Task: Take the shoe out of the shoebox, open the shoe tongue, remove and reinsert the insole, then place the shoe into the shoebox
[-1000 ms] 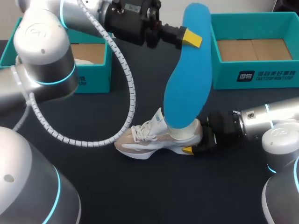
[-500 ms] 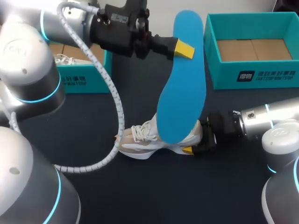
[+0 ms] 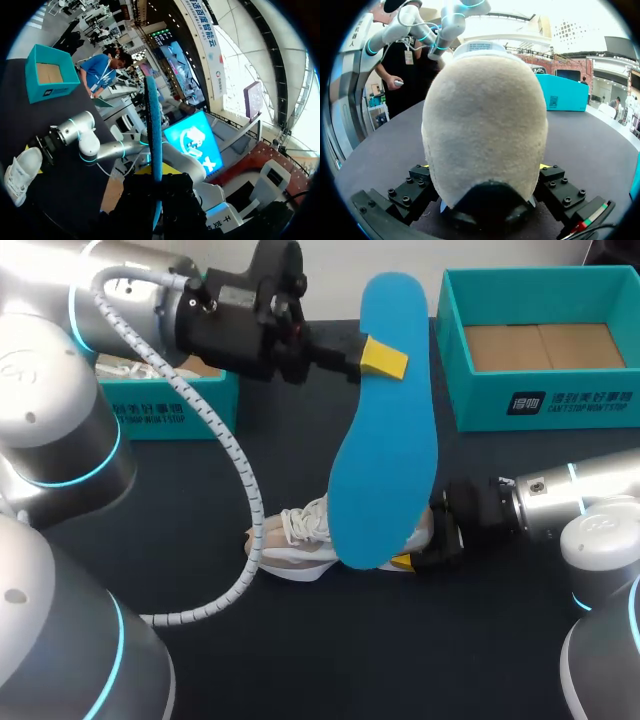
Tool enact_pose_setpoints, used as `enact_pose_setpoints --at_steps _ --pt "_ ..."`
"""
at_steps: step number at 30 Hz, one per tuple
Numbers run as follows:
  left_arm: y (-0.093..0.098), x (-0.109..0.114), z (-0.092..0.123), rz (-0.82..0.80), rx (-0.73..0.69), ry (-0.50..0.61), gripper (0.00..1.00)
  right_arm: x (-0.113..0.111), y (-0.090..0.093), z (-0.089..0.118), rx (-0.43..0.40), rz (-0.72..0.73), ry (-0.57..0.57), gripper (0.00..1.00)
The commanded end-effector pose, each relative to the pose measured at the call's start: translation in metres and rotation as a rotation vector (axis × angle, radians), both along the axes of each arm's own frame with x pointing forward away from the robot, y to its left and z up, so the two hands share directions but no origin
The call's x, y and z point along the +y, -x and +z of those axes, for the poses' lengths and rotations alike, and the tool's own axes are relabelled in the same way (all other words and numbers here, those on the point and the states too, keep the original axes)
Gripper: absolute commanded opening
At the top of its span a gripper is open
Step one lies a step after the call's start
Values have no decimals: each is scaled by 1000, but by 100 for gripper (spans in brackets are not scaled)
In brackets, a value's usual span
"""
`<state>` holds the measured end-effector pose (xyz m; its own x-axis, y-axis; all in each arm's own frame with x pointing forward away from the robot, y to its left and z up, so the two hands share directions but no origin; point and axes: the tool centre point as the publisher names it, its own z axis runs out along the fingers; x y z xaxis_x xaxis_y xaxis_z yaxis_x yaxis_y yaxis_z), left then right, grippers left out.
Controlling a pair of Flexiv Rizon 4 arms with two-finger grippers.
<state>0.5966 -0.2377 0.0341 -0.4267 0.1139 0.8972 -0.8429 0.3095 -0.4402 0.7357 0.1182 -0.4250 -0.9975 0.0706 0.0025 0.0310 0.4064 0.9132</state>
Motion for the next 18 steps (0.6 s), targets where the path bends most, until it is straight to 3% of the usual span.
enact_pose_setpoints --at_steps 1,18 --pt "0 -3 -5 -3 22 17 0 0 0 -1 1 -1 3 0" --pt "0 -3 -5 -3 22 17 0 0 0 -1 1 -1 3 0"
